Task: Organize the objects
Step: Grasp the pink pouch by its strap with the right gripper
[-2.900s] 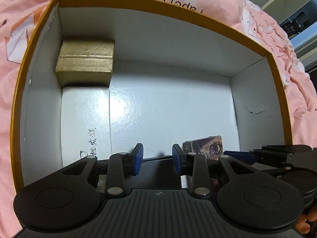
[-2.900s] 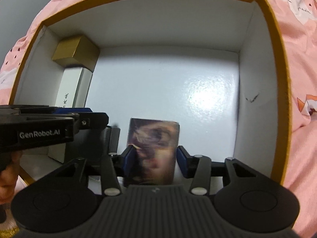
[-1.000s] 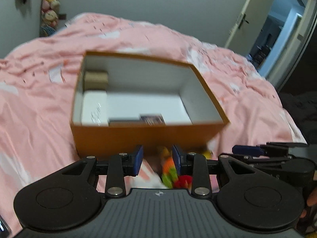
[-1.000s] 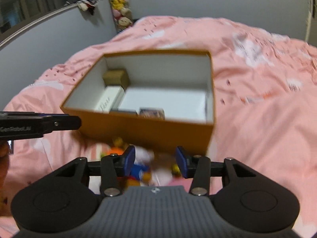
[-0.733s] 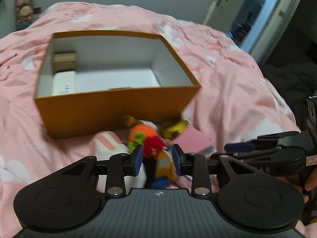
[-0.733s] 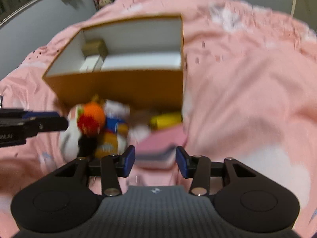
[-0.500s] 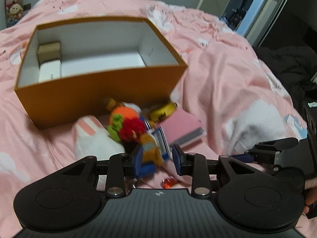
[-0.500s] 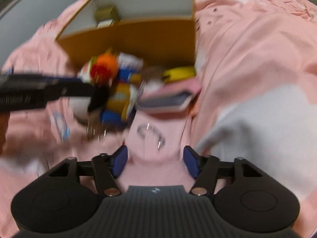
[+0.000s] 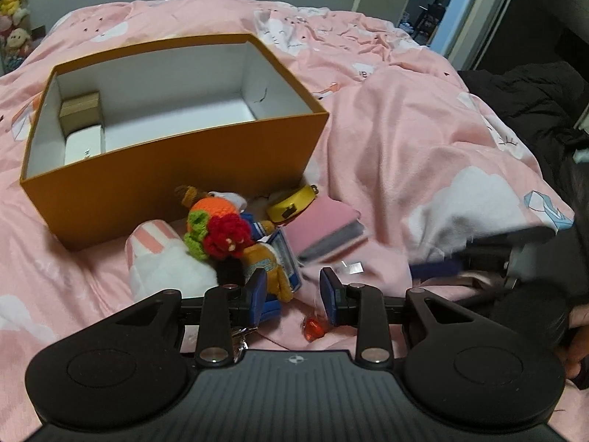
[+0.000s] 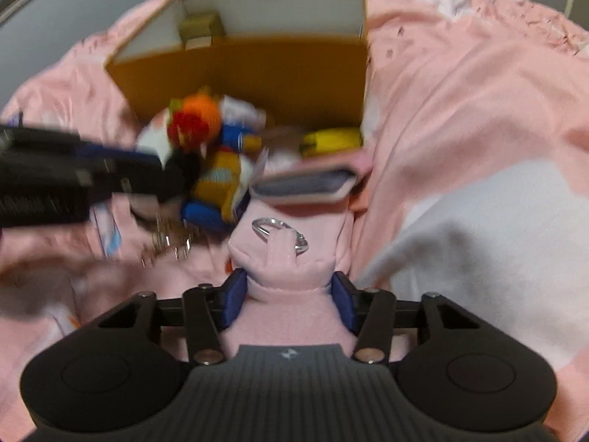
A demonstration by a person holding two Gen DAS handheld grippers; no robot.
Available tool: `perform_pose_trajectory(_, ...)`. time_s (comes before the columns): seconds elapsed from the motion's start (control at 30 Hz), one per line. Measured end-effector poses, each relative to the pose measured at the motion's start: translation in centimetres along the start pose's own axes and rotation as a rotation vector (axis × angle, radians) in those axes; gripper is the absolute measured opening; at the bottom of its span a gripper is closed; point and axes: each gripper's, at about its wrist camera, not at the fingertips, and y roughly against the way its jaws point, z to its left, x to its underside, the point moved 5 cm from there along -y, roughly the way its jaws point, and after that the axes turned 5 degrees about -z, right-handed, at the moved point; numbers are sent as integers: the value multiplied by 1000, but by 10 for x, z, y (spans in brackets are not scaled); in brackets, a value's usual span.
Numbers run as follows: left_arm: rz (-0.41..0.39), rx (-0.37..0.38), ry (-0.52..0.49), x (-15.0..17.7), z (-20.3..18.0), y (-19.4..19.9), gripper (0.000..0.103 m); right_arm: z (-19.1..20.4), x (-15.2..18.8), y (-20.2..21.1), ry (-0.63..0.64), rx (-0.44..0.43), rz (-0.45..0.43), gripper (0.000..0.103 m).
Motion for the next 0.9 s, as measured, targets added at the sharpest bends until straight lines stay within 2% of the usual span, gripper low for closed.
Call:
perform_pose_trajectory(0.1, 1, 16, -21, -2, -2, -3, 37, -5, -18, 7, -28, 4, -79, 48)
perform_pose_trajectory(0.27, -10, 17, -103, -8, -10, -16, 37, -21, -40, -3, -142, -4, -138, 46)
perform_pose_trajectory(0.43, 12, 33, -170, -11, -20, -35, 38, -24, -49, -8, -191, 2, -157, 46)
perform_pose_trajectory(0.73, 12, -9, -318, -13, -40, -71, 41, -31, -51, -15, -235, -4, -189, 47)
perform_pose_trajectory(0.9, -25, -33, -298, -15, -36, -81, 40, -36, -53, -16, -243, -9, -206, 49)
